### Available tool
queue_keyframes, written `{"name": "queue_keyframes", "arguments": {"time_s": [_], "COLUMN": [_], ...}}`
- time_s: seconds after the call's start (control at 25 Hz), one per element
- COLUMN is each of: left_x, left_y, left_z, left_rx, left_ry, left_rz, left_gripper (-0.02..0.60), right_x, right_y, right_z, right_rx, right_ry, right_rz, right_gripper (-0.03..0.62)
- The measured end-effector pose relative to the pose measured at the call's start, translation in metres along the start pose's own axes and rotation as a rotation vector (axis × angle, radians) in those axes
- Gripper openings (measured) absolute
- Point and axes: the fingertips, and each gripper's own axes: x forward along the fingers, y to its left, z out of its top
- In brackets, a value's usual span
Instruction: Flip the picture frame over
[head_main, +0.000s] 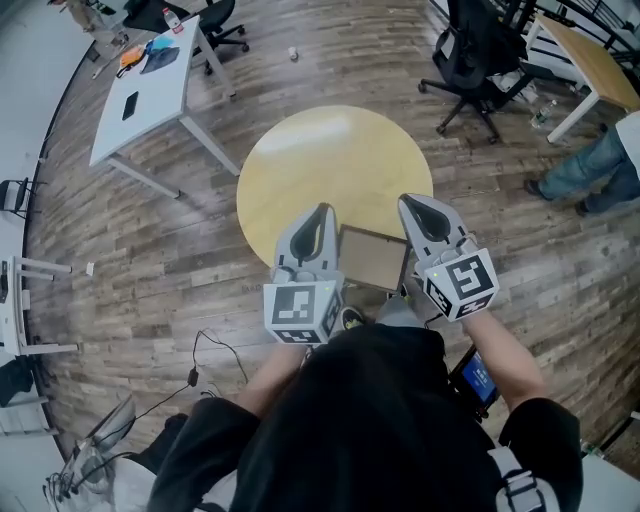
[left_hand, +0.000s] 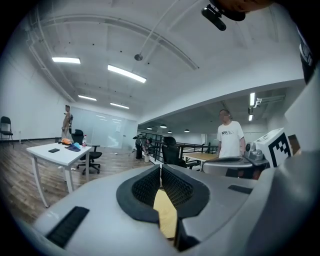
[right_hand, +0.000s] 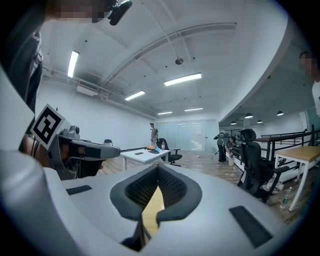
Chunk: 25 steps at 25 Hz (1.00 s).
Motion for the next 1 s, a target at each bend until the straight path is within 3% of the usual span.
{"name": "queue_keyframes", "arguments": {"time_s": [1.0], "left_x": [0.006], "left_y": [0.010], "left_z": [-0.003], "left_rx": [-0.006], "left_ry": [0.010], "left_rz": [-0.010], "left_gripper": [0.029], "right_x": [0.015], "right_y": [-0.003], "right_z": [-0.003], "right_rx": [0.000], "right_ry": [0.004], "right_rz": [-0.007], "right_gripper": [0.017]}}
